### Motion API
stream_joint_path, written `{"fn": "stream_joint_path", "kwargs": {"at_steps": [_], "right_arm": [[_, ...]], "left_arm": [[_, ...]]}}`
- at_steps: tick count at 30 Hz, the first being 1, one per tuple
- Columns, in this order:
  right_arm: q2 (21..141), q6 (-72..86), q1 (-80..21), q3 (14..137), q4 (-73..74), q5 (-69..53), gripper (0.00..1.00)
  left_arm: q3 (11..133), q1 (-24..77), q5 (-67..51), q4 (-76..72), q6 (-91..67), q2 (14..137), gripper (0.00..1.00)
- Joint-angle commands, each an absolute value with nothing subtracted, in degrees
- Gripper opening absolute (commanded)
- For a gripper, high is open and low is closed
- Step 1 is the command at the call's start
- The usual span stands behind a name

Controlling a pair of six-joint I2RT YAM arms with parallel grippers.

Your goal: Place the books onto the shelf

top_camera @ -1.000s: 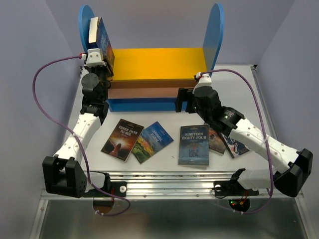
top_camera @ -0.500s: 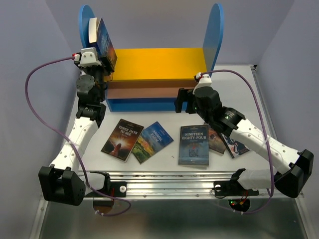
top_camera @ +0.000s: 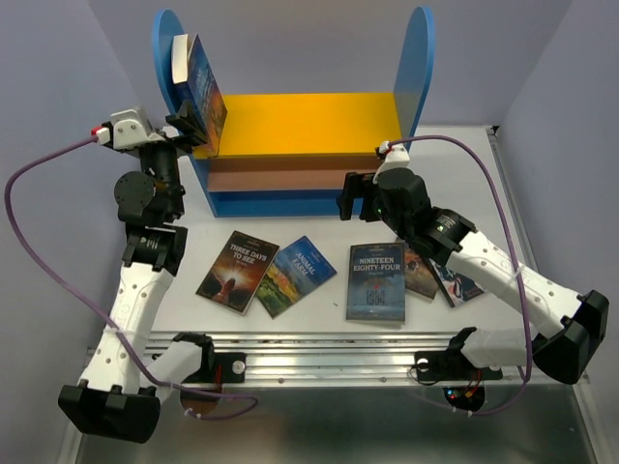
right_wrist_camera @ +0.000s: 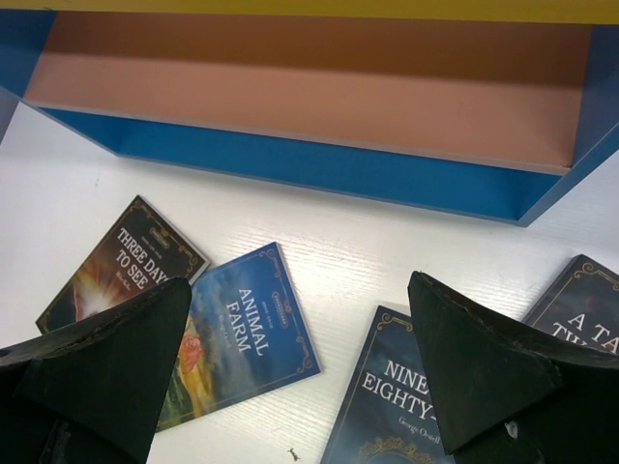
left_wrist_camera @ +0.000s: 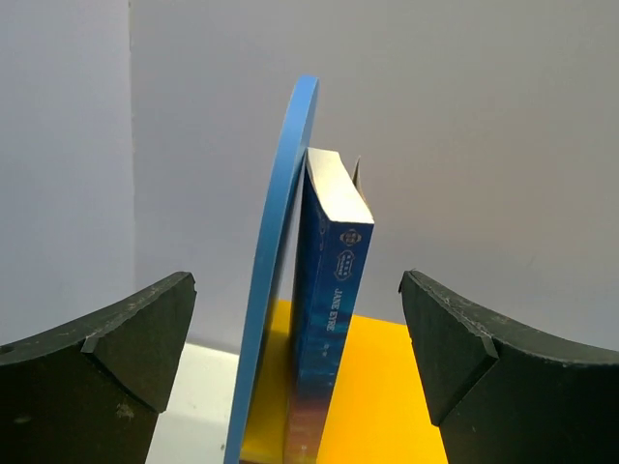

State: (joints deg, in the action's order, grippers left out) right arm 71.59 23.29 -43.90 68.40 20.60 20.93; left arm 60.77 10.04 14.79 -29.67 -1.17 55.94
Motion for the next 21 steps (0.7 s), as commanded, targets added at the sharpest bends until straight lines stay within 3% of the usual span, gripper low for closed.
{"fn": "stream_joint_path", "kwargs": {"at_steps": [1, 3, 7, 10, 15, 21], "right_arm": [[70.1, 21.5, -43.6, 68.6, 19.4, 20.7, 1.0], [70.3, 21.4, -43.6, 68.6, 19.3, 20.9, 1.0], [70.2, 21.4, -43.6, 68.4, 19.3, 21.7, 1.0], [70.1, 21.5, -43.6, 67.9, 19.4, 23.1, 1.0], [68.8, 21.8, -43.6, 67.1, 19.4, 24.5, 1.0], [67.8, 21.6, -43.6, 66.8, 19.4, 25.9, 1.0]], "left_arm": [[65.5, 9.9, 18.1, -24.1, -4.7, 52.7, 0.99], [67.9, 9.9, 14.4, -20.6, -7.6, 51.6, 0.99], [71.4, 10.6, -6.0, -17.6, -13.5, 52.2, 0.99], [74.9, 14.2, -9.2, -15.8, -16.3, 56.2, 0.99], [80.7, 21.0, -0.7, -10.8, -13.9, 65.4, 0.99], [92.1, 21.2, 7.8, -2.9, -13.4, 77.9, 0.99]]}}
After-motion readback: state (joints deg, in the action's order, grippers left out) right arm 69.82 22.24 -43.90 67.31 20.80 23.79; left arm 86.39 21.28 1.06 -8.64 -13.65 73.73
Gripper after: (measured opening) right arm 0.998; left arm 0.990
